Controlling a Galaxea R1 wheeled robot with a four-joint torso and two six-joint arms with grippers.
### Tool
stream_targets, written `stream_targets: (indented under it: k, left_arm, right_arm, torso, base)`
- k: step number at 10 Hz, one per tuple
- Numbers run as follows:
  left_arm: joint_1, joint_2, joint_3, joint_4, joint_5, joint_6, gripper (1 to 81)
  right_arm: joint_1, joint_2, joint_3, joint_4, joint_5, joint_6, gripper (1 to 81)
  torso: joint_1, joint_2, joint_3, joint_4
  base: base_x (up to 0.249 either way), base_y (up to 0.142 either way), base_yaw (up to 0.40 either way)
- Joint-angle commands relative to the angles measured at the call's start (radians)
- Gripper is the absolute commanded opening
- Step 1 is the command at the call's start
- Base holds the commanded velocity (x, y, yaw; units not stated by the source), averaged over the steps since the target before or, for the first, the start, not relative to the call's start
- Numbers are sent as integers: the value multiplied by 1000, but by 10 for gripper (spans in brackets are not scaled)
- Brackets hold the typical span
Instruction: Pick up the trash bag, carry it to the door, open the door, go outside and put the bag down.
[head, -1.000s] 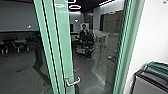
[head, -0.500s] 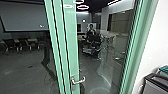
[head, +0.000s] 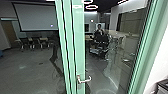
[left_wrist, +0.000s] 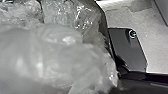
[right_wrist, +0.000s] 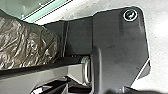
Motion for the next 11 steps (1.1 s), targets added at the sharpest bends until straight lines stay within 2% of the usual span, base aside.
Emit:
stream_targets:
  k: [1, 11]
  left_arm:
    - [-51, -9, 5, 8, 43, 5, 10]
    - [-52, 1, 2, 12, 45, 5, 10]
  right_arm:
    - [52, 4, 16, 6, -52, -2, 811]
    - [52, 15, 6, -4, -53, -5, 811]
  torso:
    - [1, 0, 0, 0]
    - [1, 0, 0, 0]
  base:
    - [0, 0, 208]
    - [0, 0, 205]
